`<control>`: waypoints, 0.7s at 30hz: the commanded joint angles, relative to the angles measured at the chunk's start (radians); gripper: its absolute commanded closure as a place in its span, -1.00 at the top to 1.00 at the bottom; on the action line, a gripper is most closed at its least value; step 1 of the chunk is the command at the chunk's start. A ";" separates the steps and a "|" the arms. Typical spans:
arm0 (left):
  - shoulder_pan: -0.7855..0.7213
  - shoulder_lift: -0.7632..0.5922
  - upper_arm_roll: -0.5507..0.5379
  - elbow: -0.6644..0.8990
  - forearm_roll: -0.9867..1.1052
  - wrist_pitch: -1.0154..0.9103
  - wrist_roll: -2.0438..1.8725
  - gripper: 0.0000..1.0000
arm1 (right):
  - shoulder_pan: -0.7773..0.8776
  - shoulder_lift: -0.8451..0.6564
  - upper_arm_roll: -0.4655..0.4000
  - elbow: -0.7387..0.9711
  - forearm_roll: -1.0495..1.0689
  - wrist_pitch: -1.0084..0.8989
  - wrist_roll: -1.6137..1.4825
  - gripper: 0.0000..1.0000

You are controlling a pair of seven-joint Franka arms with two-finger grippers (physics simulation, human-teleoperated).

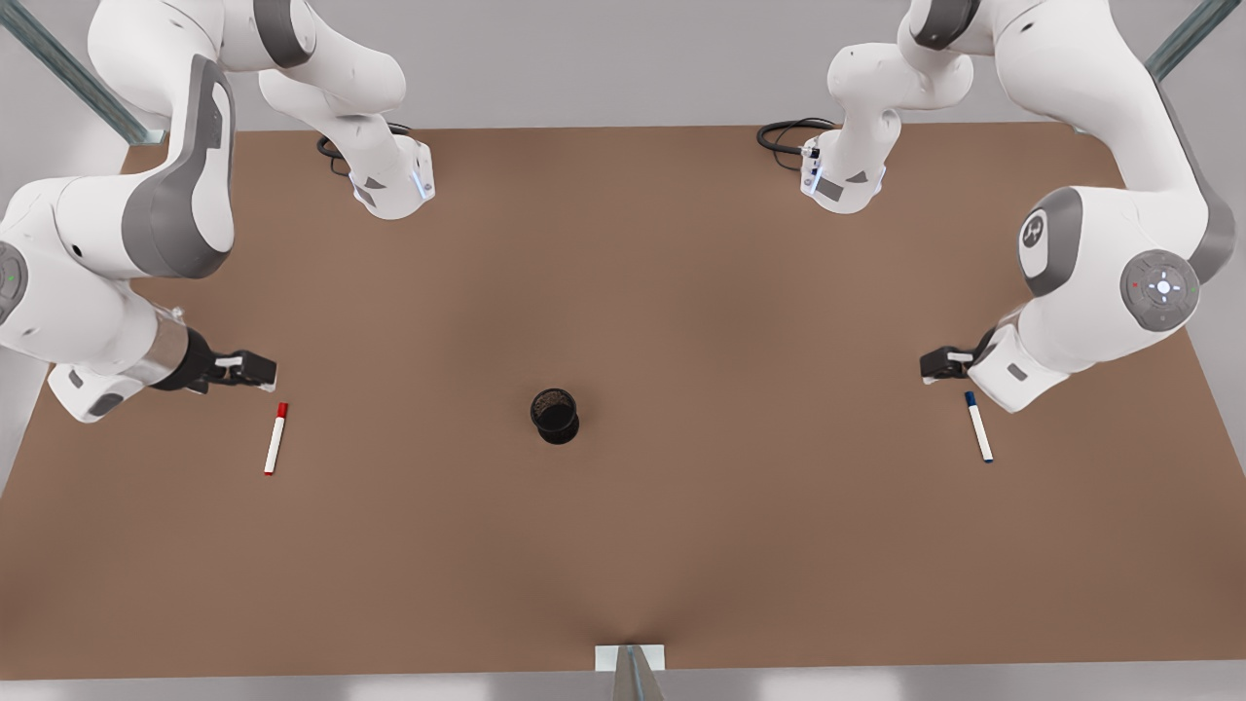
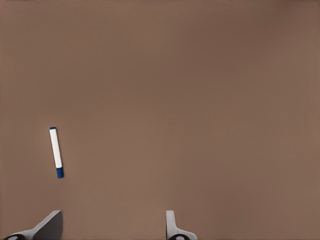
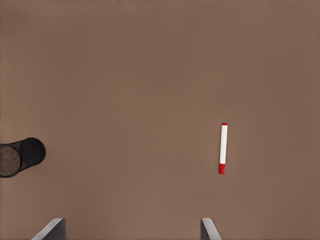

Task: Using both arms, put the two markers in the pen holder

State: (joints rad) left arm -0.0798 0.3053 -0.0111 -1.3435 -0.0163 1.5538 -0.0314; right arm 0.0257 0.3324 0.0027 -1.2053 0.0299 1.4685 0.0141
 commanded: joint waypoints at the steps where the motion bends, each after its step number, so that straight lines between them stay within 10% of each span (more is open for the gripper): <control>1: 0.000 0.001 0.000 0.003 0.002 0.068 -0.004 1.00 | -0.001 -0.001 0.000 0.000 0.002 0.058 0.024 1.00; 21: 0.319 0.319 0.020 -0.327 0.022 0.755 0.208 1.00 | -0.145 0.405 -0.004 -0.088 -0.004 0.447 0.003 1.00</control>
State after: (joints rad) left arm 0.2349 0.6131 0.0081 -1.6686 0.0001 2.1873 0.0669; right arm -0.1064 0.7371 -0.0015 -1.2825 0.0275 1.8435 0.0221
